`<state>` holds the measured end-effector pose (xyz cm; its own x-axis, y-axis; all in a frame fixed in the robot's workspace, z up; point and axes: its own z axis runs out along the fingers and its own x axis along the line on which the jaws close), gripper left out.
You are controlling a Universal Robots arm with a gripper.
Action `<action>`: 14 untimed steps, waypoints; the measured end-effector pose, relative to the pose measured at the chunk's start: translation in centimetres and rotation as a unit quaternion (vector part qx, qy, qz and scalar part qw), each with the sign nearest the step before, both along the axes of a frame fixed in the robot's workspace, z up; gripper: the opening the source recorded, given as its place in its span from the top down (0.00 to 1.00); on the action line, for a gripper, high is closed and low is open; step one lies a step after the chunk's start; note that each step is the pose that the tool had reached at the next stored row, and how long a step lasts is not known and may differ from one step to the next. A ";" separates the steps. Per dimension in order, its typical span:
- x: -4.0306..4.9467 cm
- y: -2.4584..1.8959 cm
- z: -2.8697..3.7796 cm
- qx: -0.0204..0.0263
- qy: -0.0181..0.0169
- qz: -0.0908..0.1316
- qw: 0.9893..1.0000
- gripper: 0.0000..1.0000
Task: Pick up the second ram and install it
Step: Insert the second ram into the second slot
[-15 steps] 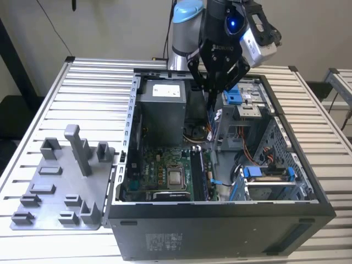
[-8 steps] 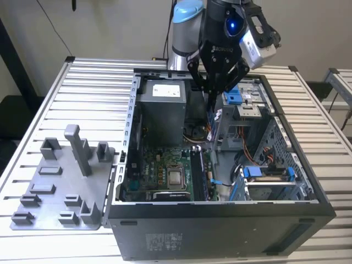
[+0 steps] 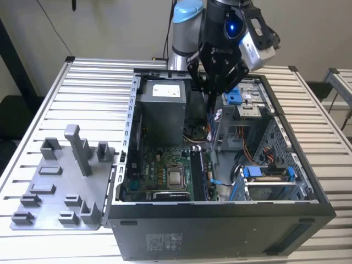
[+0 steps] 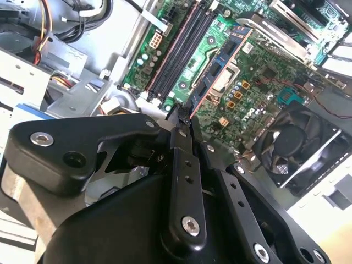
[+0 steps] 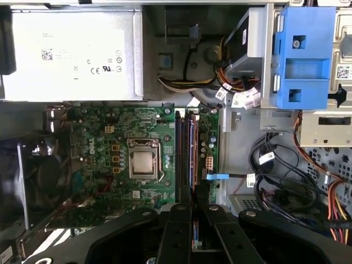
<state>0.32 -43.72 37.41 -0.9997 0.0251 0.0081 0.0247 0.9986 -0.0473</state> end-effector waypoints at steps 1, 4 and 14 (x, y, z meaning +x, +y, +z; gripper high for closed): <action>0.00 0.00 -0.06 0.000 0.000 0.000 1.000 0.86; 0.00 0.00 -0.22 0.000 0.000 0.000 1.000 0.86; 0.00 0.00 -0.70 0.000 0.000 0.000 1.000 0.86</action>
